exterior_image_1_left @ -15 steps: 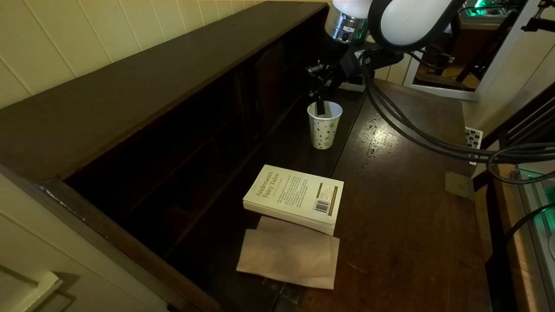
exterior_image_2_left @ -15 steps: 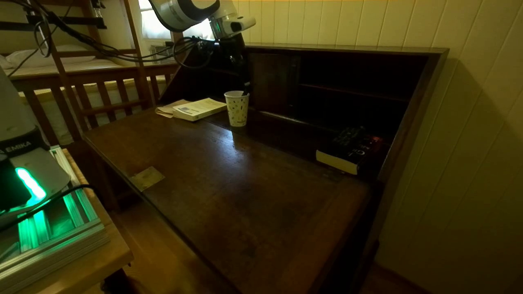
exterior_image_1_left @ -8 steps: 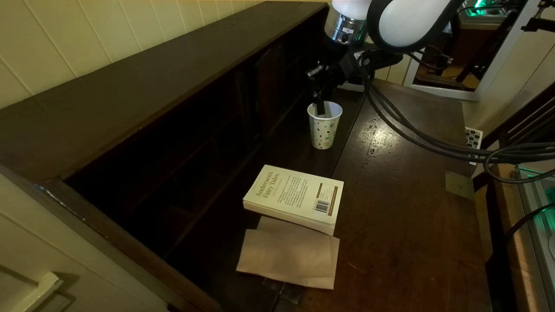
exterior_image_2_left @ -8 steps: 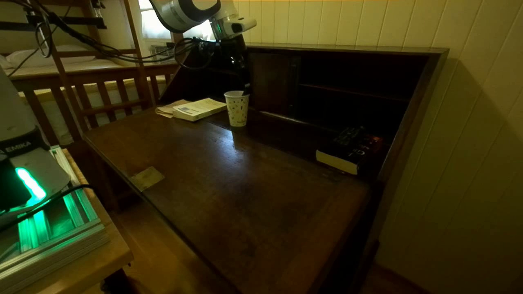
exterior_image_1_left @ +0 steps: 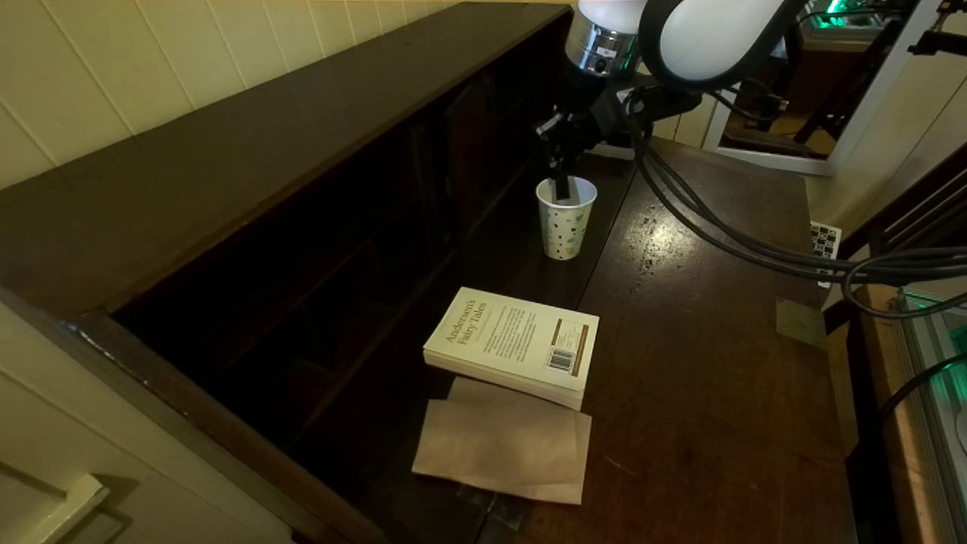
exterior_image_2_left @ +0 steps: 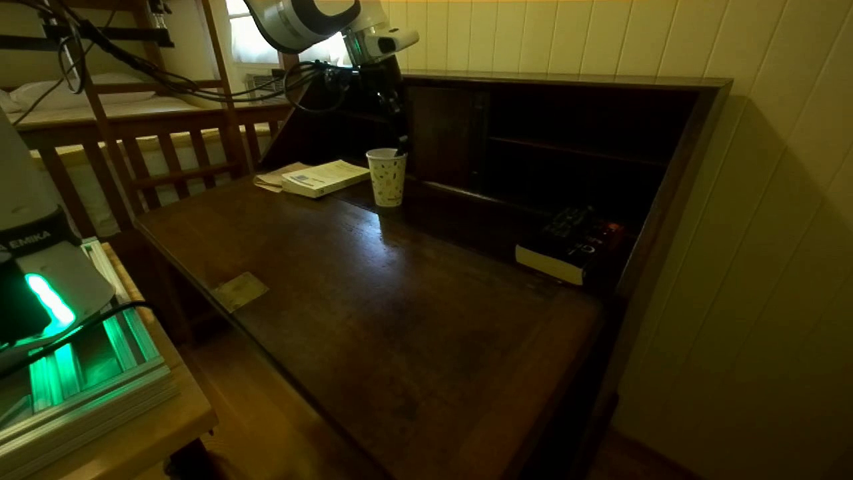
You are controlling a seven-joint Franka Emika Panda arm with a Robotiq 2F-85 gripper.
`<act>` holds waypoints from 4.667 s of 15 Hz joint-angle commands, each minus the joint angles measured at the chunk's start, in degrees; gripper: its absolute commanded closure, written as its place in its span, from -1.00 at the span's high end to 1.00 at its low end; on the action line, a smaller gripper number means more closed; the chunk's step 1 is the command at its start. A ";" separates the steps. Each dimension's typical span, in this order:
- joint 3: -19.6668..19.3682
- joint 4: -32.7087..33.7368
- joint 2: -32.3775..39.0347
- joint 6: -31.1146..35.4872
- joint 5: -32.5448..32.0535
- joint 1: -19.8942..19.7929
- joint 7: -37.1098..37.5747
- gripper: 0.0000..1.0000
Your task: Remove the marker from the paper cup, put it on the top part of the desk, open the top middle cabinet door, put the paper cup inside the cabinet and close the cabinet door
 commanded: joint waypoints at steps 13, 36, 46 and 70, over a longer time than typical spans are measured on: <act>-1.07 3.30 -3.11 -4.43 6.72 0.84 -1.13 -0.89; -0.46 11.51 -12.64 -6.22 -6.58 -4.85 -0.18 -0.89; -1.79 14.49 -6.27 15.89 -19.44 -7.14 14.89 -0.89; -7.48 25.58 0.18 15.19 -60.19 -4.19 52.80 -0.89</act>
